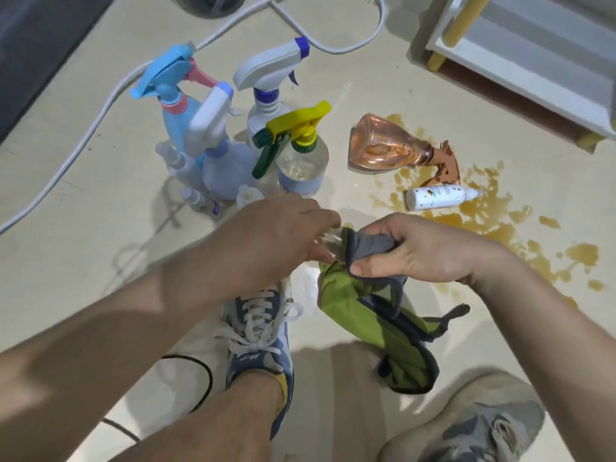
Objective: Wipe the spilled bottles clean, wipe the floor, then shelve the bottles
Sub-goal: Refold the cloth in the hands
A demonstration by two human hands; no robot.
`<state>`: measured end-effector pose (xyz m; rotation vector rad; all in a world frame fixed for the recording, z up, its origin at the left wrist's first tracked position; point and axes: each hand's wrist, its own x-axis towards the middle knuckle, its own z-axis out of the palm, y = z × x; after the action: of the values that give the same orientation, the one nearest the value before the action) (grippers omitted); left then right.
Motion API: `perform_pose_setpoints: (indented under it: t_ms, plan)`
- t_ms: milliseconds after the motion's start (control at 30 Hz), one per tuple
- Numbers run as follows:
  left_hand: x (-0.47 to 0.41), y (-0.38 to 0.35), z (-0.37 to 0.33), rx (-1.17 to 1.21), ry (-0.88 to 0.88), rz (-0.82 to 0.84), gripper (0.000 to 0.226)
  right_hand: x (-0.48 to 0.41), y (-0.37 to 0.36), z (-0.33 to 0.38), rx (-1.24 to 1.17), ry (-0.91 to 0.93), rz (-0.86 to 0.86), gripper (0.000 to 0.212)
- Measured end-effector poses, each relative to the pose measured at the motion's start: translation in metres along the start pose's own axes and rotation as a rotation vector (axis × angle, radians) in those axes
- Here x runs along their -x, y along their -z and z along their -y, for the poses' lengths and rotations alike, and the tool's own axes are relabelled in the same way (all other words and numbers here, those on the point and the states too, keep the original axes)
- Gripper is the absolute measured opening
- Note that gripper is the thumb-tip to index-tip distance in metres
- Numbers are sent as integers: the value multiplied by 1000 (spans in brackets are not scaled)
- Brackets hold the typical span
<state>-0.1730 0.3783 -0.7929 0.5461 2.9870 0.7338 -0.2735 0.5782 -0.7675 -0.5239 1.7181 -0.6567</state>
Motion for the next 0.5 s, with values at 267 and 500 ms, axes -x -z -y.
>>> perform_pose_setpoints:
  t_ms: [267,500]
  plan:
    - [7,-4,-17,943,828,136,43,-3,-21,-24,-64,255,-494,33]
    - [-10,-27,-45,962,871,-54,34,-42,-82,13,-554,262,-988,31]
